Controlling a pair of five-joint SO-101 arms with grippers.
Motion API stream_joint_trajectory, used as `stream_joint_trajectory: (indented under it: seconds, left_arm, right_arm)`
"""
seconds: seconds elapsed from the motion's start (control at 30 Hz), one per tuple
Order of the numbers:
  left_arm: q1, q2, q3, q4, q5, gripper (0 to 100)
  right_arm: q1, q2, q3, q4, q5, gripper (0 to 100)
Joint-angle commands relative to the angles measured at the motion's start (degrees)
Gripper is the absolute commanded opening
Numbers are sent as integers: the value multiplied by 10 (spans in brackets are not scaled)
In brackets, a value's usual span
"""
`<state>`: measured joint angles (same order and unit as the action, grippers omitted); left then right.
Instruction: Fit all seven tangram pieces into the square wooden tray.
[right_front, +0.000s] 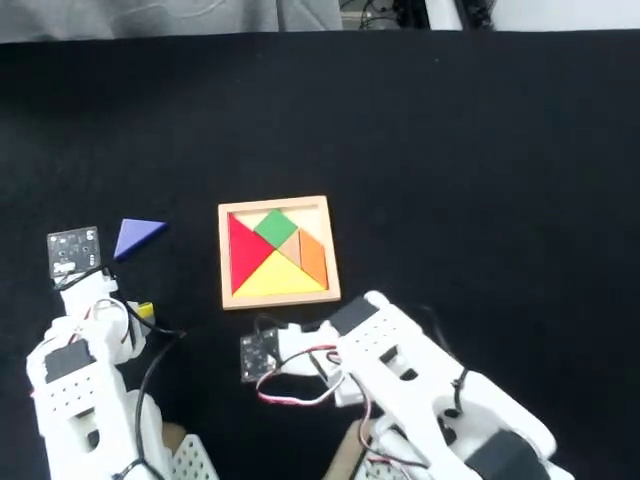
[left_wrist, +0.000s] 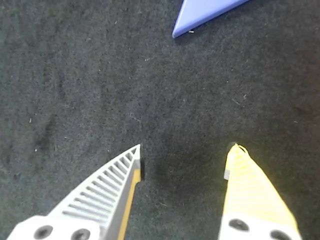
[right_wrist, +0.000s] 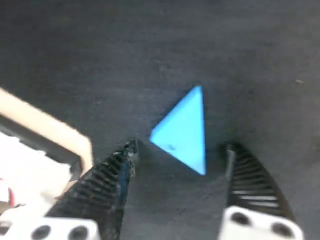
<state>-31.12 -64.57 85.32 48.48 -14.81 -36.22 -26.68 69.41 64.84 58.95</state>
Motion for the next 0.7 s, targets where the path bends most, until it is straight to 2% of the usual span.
stream_joint_trajectory:
  seconds: [0.0, 0.4, 0.53, 0.67]
  left_arm:
    - [3, -6, -5, -7, -4, 270]
    - [2, -6, -5, -7, -4, 270]
    - [2, -6, -5, -7, -4, 270]
    - [2, -6, -5, -7, -4, 270]
  right_arm:
    - [-10, 17, -10, 19, -4, 340]
    - [-10, -56, -31, 56, -8, 339]
    - [-10, -80, -57, 71, -38, 339]
    - [-47, -89, -50, 69, -50, 339]
